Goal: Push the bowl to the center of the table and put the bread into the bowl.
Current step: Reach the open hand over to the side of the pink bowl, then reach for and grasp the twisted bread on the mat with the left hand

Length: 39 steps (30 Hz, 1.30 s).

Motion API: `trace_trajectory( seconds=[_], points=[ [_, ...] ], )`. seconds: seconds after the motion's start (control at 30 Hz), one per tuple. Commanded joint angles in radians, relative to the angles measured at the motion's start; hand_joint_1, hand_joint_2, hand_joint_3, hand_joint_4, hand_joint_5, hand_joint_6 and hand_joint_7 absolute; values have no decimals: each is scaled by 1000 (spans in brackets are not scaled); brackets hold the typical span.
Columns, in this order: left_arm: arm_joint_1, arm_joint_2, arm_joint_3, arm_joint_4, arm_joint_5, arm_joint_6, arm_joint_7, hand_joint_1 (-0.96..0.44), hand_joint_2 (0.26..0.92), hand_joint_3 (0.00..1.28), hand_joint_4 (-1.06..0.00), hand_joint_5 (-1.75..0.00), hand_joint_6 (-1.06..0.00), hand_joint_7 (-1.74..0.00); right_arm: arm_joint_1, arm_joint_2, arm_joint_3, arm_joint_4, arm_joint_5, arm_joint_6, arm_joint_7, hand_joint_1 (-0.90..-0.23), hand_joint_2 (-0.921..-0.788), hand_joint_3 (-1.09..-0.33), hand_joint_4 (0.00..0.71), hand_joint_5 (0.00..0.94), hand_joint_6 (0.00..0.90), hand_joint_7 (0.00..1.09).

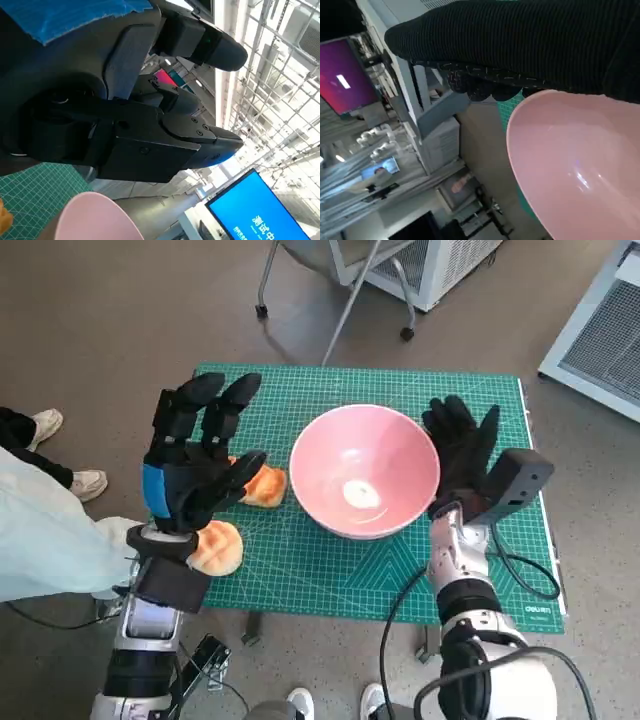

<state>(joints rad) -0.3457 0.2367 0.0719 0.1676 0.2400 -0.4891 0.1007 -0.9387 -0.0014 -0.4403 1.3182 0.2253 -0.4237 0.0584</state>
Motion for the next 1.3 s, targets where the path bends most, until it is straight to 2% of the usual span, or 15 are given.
trace_trajectory(
  seconds=[0.03, 0.2, 0.4, 0.53, 0.63, 0.73, 0.83, 0.93, 1.03, 1.17, 1.3],
  points=[
    [5, -1, 0, -13, 7, 2, 13, -111, 921, 106, -269, -580, -324, -783, -11, -5, 15, 15, -26, 25, -28, -501, -921, -940, 230, 7, -1, 784],
    [3, 5, -1, -3, 11, -3, 14, -107, 921, 104, -270, -580, -325, -784, -18, -24, 27, 10, -49, 8, -40, -504, -921, -934, 234, 10, -1, 788],
    [-1, 51, 13, 18, 9, -25, -7, -94, 920, 101, -273, -579, -327, -782, -31, -61, 54, -8, -84, -49, -54, -498, -921, -925, 233, 9, -1, 803],
    [-11, 119, 24, 27, 23, -28, -32, -92, 917, 93, -266, -570, -317, -772, -33, -81, 81, -31, -109, -122, -51, -502, -921, -918, 256, 20, 5, 815],
    [-21, 197, 37, 26, 58, -4, -58, -91, 919, 75, -270, -530, -315, -746, -24, -105, 126, -63, -152, -217, -40, -508, -921, -910, 276, 30, 13, 827],
    [-32, 261, 43, 28, 83, 8, -83, -104, 919, 55, -287, -458, -318, -709, -15, -134, 161, -86, -183, -291, -18, -529, -921, -906, 294, 39, 6, 828],
    [-52, 338, 42, 36, 102, 17, -128, -118, 916, 32, -320, -365, -329, -660, 5, -163, 179, -128, -181, -389, 45, -559, -921, -897, 316, 49, 4, 828],
    [-69, 393, 35, 43, 110, 27, -170, -130, 905, 12, -347, -276, -333, -610, 24, -173, 195, -168, -176, -465, 85, -580, -921, -868, 355, 65, 40, 827],
    [-93, 456, 18, 57, 137, 29, -216, -137, 892, 5, -373, -204, -351, -556, 54, -174, 206, -226, -144, -530, 158, -590, -921, -839, 383, 74, 66, 815],
    [-130, 520, -11, 84, 166, 19, -271, -144, 869, 1, -403, -127, -388, -487, 94, -180, 224, -295, -111, -570, 234, -596, -921, -800, 400, 78, 77, 797],
    [-171, 564, -46, 123, 188, -10, -315, -142, 842, 0, -425, -81, -436, -420, 132, -185, 239, -362, -90, -584, 272, -586, -921, -786, 392, 71, 74, 787]
  ],
)
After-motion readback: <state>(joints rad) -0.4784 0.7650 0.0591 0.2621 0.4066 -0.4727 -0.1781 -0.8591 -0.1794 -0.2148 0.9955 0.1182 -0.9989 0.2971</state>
